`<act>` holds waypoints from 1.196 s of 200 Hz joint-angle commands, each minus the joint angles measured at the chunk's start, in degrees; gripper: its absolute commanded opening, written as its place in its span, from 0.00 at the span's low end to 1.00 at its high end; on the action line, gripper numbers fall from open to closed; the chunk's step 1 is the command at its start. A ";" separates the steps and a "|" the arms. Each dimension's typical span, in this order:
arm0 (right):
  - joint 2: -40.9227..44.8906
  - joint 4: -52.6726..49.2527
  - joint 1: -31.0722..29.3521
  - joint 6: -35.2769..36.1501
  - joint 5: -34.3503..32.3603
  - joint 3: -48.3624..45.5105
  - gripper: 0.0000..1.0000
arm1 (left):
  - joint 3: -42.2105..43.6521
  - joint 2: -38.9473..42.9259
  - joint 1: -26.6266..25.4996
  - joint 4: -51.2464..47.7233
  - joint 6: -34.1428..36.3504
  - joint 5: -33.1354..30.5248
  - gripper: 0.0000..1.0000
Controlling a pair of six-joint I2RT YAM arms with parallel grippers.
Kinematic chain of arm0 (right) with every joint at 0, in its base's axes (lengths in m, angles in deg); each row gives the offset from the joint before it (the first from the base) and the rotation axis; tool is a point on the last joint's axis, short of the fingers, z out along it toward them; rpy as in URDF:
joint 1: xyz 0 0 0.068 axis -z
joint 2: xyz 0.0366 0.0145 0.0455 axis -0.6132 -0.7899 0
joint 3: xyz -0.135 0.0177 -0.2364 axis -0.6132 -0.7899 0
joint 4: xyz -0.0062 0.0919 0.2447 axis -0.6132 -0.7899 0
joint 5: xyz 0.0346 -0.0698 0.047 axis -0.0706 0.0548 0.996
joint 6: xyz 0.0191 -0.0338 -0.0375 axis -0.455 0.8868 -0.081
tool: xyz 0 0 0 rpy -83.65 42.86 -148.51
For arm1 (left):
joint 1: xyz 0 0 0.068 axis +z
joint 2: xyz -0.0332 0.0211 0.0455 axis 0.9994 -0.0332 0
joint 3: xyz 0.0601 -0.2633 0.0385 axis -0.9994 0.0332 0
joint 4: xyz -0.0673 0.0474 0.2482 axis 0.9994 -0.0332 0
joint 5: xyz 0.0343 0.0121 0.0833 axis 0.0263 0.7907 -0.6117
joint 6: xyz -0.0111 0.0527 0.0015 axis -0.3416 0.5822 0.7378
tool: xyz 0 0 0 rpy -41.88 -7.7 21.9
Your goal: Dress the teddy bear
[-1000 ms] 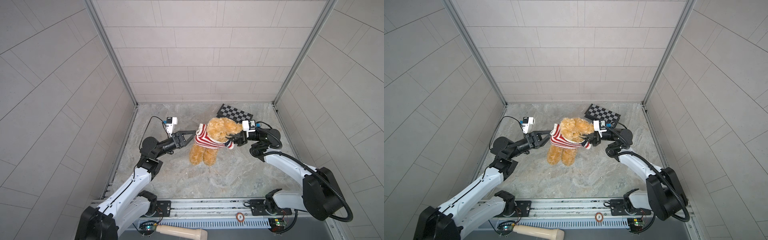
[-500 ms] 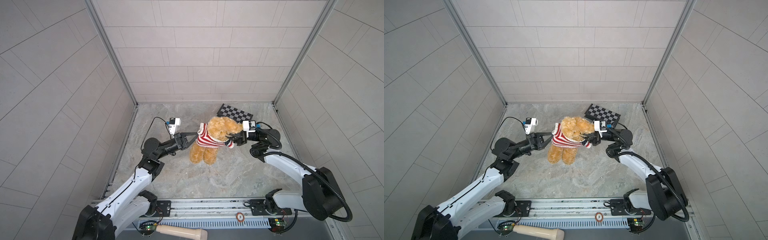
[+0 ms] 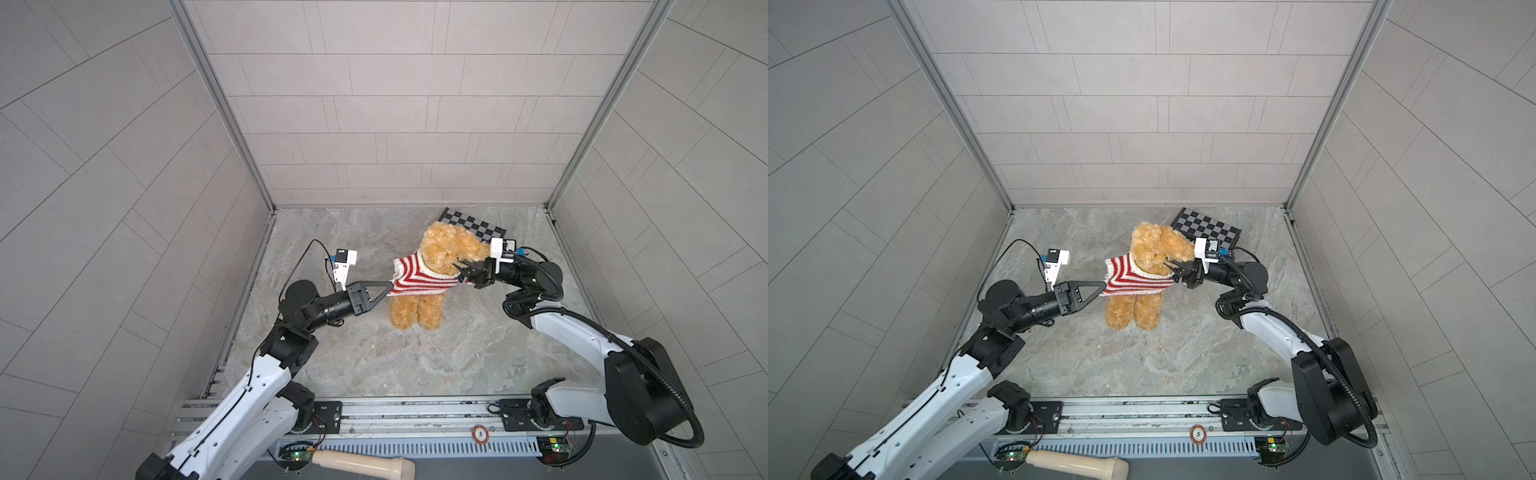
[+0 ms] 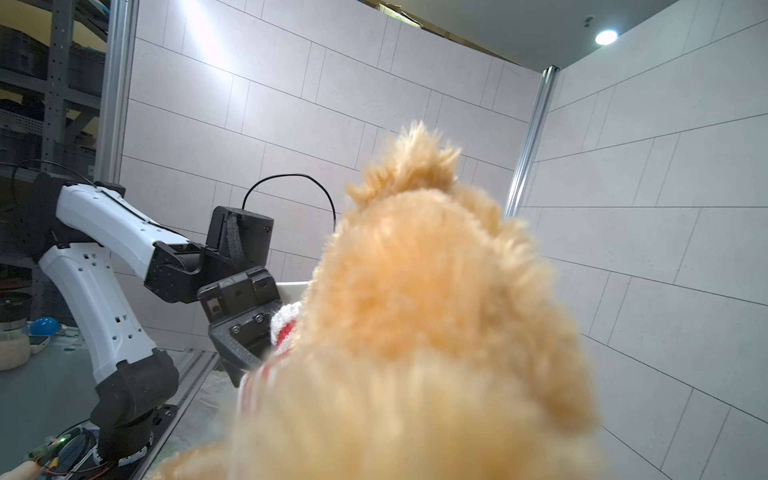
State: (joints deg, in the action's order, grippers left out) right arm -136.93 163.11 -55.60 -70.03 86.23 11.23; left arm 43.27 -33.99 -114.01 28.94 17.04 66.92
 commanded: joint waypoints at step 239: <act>2.33 3.46 -2.07 -3.41 7.52 4.12 0.00 | -20.39 3.15 3.86 -41.42 40.52 0.61 0.11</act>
State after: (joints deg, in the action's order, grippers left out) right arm -136.91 162.87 -57.04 -72.22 92.59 13.55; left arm 24.61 -26.97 -110.60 -11.10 54.22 66.31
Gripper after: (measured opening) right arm 0.198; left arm 0.138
